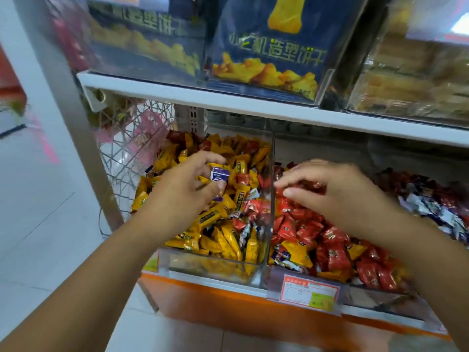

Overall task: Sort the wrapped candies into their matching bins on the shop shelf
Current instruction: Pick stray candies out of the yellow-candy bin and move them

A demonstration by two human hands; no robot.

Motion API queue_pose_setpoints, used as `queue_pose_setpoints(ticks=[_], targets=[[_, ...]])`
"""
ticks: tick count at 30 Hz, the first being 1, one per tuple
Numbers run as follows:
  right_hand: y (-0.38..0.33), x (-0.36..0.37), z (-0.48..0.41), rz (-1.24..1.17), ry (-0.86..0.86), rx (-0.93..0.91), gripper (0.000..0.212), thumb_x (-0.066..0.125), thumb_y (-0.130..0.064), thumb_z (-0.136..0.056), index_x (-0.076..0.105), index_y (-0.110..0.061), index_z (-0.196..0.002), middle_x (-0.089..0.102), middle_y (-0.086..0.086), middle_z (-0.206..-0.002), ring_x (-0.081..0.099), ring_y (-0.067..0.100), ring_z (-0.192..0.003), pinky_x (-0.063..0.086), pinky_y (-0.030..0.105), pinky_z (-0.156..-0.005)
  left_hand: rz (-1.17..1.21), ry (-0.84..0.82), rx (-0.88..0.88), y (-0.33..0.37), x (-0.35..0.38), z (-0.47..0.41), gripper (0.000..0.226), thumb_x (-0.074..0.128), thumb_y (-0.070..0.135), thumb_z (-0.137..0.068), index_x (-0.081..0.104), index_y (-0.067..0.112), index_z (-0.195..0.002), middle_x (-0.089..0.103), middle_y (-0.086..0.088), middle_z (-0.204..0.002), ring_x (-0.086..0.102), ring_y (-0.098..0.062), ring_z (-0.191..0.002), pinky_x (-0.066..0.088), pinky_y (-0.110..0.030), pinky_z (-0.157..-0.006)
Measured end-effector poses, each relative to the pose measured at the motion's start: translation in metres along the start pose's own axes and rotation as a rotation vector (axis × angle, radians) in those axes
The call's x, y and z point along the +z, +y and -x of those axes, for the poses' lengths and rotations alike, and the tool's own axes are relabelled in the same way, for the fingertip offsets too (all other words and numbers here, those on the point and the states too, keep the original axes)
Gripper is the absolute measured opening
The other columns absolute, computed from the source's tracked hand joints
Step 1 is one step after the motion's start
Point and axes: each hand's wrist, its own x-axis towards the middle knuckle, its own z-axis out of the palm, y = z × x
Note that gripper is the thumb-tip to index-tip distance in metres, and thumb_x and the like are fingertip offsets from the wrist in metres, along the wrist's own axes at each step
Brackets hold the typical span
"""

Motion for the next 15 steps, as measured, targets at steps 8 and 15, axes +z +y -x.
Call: queue_pose_setpoints(ticks=[8,15], targets=[[-0.042,0.062,-0.084,0.564,-0.960,-0.040,0.039,0.075,-0.027,-0.081,0.063,-0.031,-0.118,0.057,-0.020,-0.089,0.047,0.000,-0.070,0.033,0.014,-0.054,-0.217,-0.080,-0.033,-0.031,-0.021,0.027,0.021,0.062,0.023,-0.092,0.057,0.043,-0.098,0.063,0.011,-0.096,0.066,-0.012,-0.080,0.053,-0.037,-0.072],[-0.032,0.062,-0.085,0.288,-0.845,0.021,0.020,0.069,-0.023,-0.088,0.069,-0.032,-0.105,0.057,-0.015,-0.069,0.049,0.000,-0.060,0.035,0.019,-0.057,-0.229,-0.222,-0.056,-0.041,-0.026,0.036,0.016,0.055,0.021,-0.094,0.046,0.034,-0.094,0.070,0.004,-0.090,0.065,-0.019,-0.081,0.051,-0.046,-0.072]])
